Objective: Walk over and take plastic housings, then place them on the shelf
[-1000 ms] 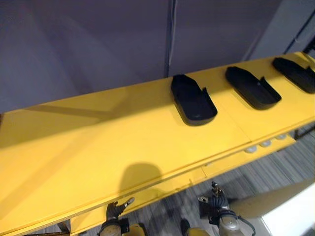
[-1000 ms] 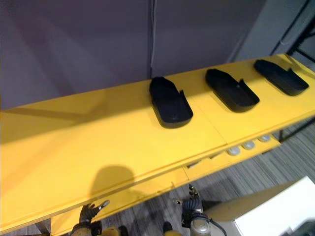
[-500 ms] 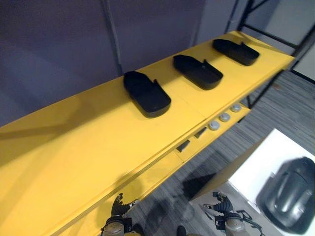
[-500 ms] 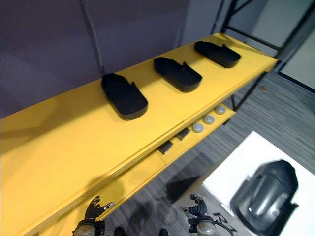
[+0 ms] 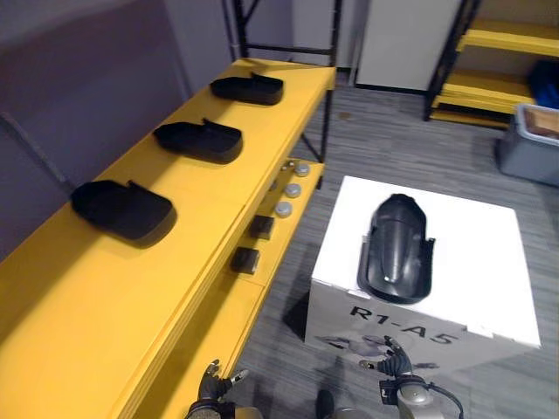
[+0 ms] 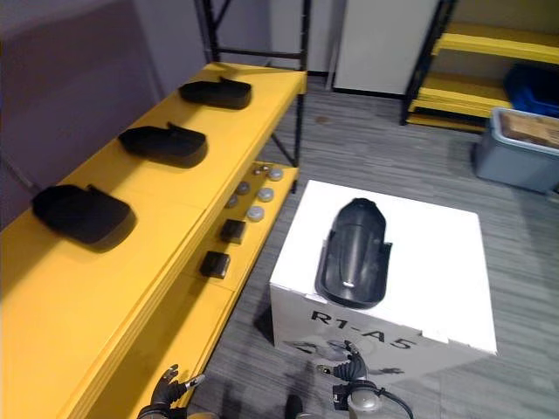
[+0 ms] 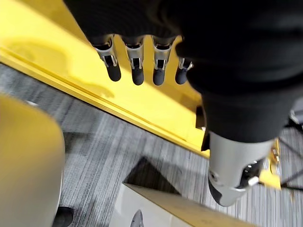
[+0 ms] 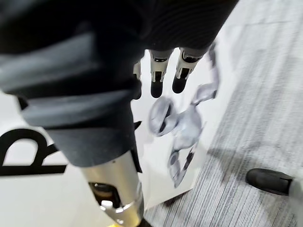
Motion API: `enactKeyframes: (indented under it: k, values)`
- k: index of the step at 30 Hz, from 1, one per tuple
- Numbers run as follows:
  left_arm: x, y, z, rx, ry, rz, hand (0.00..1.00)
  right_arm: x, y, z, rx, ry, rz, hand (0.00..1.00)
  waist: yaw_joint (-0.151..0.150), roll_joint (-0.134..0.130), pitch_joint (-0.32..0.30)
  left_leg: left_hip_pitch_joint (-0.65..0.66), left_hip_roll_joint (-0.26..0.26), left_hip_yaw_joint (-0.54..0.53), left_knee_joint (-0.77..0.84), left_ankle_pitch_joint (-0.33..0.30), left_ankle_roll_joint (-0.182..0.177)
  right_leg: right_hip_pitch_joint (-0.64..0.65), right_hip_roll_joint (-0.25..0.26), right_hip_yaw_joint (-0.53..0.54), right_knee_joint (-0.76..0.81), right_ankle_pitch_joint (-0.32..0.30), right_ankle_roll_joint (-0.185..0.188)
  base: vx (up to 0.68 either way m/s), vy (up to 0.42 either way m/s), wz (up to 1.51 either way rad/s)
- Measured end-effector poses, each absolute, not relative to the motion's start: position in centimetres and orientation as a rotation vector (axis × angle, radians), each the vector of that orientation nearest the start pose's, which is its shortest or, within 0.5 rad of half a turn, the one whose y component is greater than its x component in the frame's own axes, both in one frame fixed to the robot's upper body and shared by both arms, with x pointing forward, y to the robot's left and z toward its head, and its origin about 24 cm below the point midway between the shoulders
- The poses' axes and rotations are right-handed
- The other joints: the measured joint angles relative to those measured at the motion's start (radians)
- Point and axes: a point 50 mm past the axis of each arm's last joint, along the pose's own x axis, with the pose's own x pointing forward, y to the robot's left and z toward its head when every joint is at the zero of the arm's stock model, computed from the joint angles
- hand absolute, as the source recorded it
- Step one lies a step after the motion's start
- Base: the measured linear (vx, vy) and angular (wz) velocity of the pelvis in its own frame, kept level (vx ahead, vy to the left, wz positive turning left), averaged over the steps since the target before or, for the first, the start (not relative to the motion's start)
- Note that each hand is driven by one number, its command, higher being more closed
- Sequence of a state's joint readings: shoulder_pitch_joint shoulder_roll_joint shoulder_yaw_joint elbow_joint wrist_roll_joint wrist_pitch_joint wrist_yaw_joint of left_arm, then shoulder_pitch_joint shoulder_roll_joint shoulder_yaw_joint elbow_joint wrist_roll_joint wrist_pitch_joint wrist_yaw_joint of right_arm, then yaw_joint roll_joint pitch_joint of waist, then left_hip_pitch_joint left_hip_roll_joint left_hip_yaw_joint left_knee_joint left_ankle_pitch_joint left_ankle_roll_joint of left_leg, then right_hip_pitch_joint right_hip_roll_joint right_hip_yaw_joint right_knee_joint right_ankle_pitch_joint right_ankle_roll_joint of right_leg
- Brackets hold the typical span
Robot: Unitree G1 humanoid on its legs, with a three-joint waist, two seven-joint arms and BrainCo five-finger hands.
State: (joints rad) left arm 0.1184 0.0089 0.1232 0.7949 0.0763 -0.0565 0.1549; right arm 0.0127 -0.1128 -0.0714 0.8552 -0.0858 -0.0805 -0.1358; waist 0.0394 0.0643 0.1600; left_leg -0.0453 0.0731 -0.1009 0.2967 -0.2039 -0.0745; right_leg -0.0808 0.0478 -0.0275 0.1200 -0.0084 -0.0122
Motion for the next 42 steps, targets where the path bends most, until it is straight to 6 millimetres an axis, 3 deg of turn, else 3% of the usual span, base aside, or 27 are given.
enactKeyframes:
  k: [3,6,9,12,17,21,24,26,27,29,30,32,34,37,39,42]
  values:
    - [13.5,18.9,-13.5,0.087,0.854,0.283,0.00,15.4,-20.1,-12.8,-0.183,0.803,-0.205,0.00,0.005,-0.009,-0.008,0.029,-0.007,0.064,-0.049,-0.001,0.011,0.002,-0.008,0.049,-0.004,0.023,0.009,0.12,0.136,-0.46]
    - [13.4,18.9,-13.5,0.088,0.856,0.289,0.00,14.8,-19.6,-13.0,-0.150,0.811,-0.215,0.00,0.000,-0.003,-0.015,0.079,-0.007,0.104,-0.112,0.012,0.027,-0.004,-0.004,0.083,0.010,0.020,0.004,0.19,0.053,-0.38]
    - [14.2,18.6,-13.3,0.081,0.838,0.282,0.00,13.8,-19.9,-13.3,-0.111,0.834,-0.258,0.00,-0.003,-0.007,-0.018,0.107,-0.005,0.113,-0.133,0.022,0.020,0.001,0.008,0.101,0.008,0.014,0.009,0.21,0.013,-0.26]
    - [14.8,18.4,-13.1,0.076,0.821,0.278,0.00,13.1,-21.5,-13.4,-0.037,0.845,-0.382,0.00,-0.023,-0.011,-0.030,0.126,-0.008,0.119,-0.137,0.031,0.026,0.013,0.010,0.105,0.008,0.011,0.013,0.11,0.023,-0.16]
    - [14.4,19.0,-13.2,0.068,0.830,0.309,0.00,10.3,-24.2,-13.6,0.072,0.871,-0.610,0.00,-0.023,-0.040,-0.052,0.141,-0.023,0.143,-0.144,0.050,0.031,0.022,0.002,0.134,-0.009,0.012,0.012,0.01,0.034,-0.21]
    - [13.4,19.4,-13.5,0.068,0.854,0.328,0.00,9.7,-26.8,-11.9,0.110,0.766,-0.772,0.00,-0.024,-0.051,-0.060,0.154,-0.016,0.166,-0.156,0.050,0.031,0.032,0.005,0.159,-0.029,0.024,0.000,-0.08,0.033,-0.16]
    - [12.6,19.5,-13.6,0.068,0.865,0.337,0.00,11.0,-29.1,-8.4,0.069,0.571,-0.842,0.00,-0.024,-0.051,-0.063,0.155,0.003,0.189,-0.174,0.033,0.032,0.017,0.026,0.181,-0.044,0.030,0.004,-0.15,0.016,-0.24]
    - [11.8,20.0,-13.6,0.065,0.870,0.362,0.00,12.7,-30.2,-4.8,0.028,0.388,-0.859,0.00,-0.021,-0.067,-0.059,0.153,0.017,0.227,-0.165,-0.001,0.029,-0.010,0.047,0.188,-0.036,0.031,0.002,-0.19,0.016,-0.45]
    - [11.5,20.1,-13.6,0.066,0.878,0.364,0.00,13.2,-30.4,-3.7,0.017,0.335,-0.855,0.00,-0.020,-0.068,-0.060,0.152,0.020,0.241,-0.160,-0.008,0.026,-0.015,0.053,0.190,-0.036,0.031,0.002,-0.17,0.029,-0.75]
    - [10.7,19.8,-13.9,0.059,0.899,0.364,0.00,15.8,-30.7,0.9,-0.037,0.125,-0.802,0.00,-0.020,-0.073,-0.059,0.146,0.032,0.324,-0.154,-0.017,0.023,-0.058,0.060,0.200,-0.015,0.031,-0.001,-0.11,0.037,-1.02]
    - [10.7,19.8,-13.9,0.057,0.900,0.363,0.00,16.4,-30.7,1.8,-0.053,0.084,-0.780,0.00,-0.019,-0.073,-0.059,0.144,0.033,0.347,-0.154,-0.014,0.023,-0.076,0.057,0.184,-0.005,0.031,-0.001,-0.07,0.039,-1.15]
    - [10.3,19.8,-14.1,0.049,0.913,0.357,0.00,19.5,-29.5,4.6,-0.095,-0.034,-0.657,0.00,-0.027,-0.074,-0.057,0.139,0.042,0.418,-0.151,-0.009,0.027,-0.125,0.007,0.039,0.009,0.046,-0.023,0.00,0.029,-1.01]
    - [10.2,19.9,-14.2,0.057,0.921,0.343,0.00,21.2,-28.5,5.6,-0.132,-0.072,-0.566,0.00,-0.024,-0.076,-0.058,0.140,0.044,0.421,-0.136,-0.009,0.026,-0.120,-0.006,-0.015,-0.015,0.077,-0.027,0.07,0.003,-0.55]
    - [10.1,20.4,-14.3,0.064,0.924,0.337,0.00,24.9,-24.5,7.8,-0.249,-0.164,-0.292,0.00,-0.018,-0.076,-0.051,0.146,0.044,0.345,-0.068,-0.002,0.038,-0.029,0.002,0.028,-0.124,0.149,-0.032,0.10,-0.029,-0.37]
    - [10.2,20.3,-14.2,0.066,0.916,0.314,0.00,26.1,-22.5,8.5,-0.280,-0.201,-0.191,0.00,-0.009,-0.081,-0.048,0.147,0.029,0.292,-0.060,-0.014,0.050,0.011,-0.004,0.043,-0.172,0.167,-0.031,0.05,-0.004,-0.11]
    - [10.5,19.8,-14.2,0.073,0.907,0.276,0.00,27.3,-20.6,8.5,-0.353,-0.204,-0.095,0.00,0.004,-0.059,-0.053,0.158,0.022,0.238,-0.110,-0.010,0.053,0.033,0.006,0.039,-0.205,0.182,-0.023,0.03,0.016,0.02]
